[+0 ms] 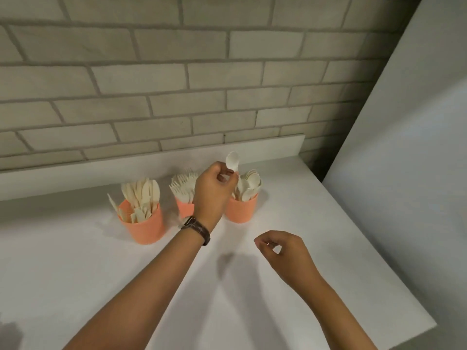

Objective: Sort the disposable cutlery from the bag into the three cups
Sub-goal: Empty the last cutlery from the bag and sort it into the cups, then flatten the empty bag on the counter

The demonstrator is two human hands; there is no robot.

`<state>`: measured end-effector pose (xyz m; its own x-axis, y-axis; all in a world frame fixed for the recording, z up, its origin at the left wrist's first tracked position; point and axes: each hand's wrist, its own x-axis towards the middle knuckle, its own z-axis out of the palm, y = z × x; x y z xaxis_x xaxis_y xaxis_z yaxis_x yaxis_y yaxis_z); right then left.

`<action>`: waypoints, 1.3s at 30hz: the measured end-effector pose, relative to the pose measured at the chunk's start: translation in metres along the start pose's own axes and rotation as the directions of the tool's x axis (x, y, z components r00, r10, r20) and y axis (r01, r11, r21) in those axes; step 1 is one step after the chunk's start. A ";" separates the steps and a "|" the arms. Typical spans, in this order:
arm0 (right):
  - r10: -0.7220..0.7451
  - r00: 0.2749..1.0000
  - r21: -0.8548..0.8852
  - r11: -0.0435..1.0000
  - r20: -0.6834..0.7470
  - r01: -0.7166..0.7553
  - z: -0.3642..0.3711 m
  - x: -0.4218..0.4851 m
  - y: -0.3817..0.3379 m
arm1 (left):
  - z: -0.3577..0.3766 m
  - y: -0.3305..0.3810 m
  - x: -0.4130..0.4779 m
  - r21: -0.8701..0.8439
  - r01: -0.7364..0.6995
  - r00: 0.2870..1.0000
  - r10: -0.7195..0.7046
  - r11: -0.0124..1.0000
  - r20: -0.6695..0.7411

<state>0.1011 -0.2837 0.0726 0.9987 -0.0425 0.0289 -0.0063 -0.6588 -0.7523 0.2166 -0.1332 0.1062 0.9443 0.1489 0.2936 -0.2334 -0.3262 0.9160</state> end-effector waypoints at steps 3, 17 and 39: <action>-0.016 0.999 0.029 0.999 0.034 0.015 -0.008 0.001 0.010 | 0.020 -0.024 0.007 0.142 0.025 0.999 -0.022 0.990 -0.027; -0.230 0.914 0.091 0.973 0.334 0.212 0.030 0.012 -0.012 | -0.033 -0.017 -0.068 0.216 0.068 0.996 -0.078 0.974 0.040; -0.543 0.452 -0.137 0.522 0.708 0.842 0.385 -0.137 -0.277 | -0.425 -0.065 -0.393 0.048 0.558 0.636 -0.390 0.828 -0.666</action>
<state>-0.0148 0.1942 0.0239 0.4910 0.8701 -0.0443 0.8305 -0.4828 -0.2779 -0.2377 0.2264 0.0473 0.5366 0.8437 0.0117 0.3447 -0.2318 0.9096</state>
